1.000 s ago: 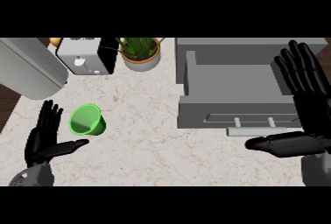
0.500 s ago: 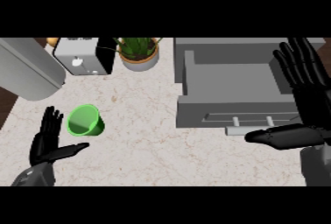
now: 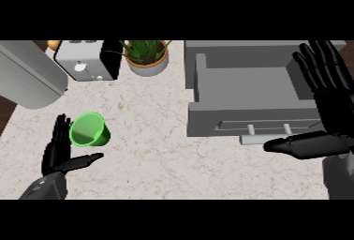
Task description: Pick up the cup, place it into the drawer and close the drawer
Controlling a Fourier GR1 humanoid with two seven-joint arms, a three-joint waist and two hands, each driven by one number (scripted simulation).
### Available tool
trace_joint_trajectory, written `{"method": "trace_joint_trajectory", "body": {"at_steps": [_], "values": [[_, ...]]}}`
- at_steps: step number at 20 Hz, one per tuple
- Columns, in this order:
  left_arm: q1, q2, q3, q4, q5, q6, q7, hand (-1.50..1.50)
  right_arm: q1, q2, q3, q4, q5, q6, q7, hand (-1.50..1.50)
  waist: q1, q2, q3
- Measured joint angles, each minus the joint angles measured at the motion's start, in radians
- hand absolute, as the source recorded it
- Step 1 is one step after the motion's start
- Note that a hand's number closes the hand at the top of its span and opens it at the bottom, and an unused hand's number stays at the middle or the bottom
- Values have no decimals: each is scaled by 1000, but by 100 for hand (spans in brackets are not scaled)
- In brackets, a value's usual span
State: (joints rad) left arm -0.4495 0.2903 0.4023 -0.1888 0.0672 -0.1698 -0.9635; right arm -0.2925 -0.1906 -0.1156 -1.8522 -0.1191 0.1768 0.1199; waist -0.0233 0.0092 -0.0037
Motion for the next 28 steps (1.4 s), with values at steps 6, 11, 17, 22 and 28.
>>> {"method": "trace_joint_trajectory", "body": {"at_steps": [6,11,17,22,28], "values": [[-20,-4,-3,30,-11,5,-23,-150,3,1,0,-12,-5,1,9,-150,-7,3,-1],[-33,-7,-4,38,-15,-11,-25,-150,6,2,3,-37,-10,-1,29,-150,-11,4,-2],[-64,-18,-1,30,-5,-87,-1,150,-1,-2,4,-19,-1,2,24,-150,-13,6,-2],[-61,-37,-2,-18,-19,20,-72,150,-10,-1,13,-6,14,1,19,-150,-12,7,-2],[-68,-59,24,-60,-6,94,-135,150,-12,-10,-2,-8,1,7,20,-150,-9,5,-1]]}}
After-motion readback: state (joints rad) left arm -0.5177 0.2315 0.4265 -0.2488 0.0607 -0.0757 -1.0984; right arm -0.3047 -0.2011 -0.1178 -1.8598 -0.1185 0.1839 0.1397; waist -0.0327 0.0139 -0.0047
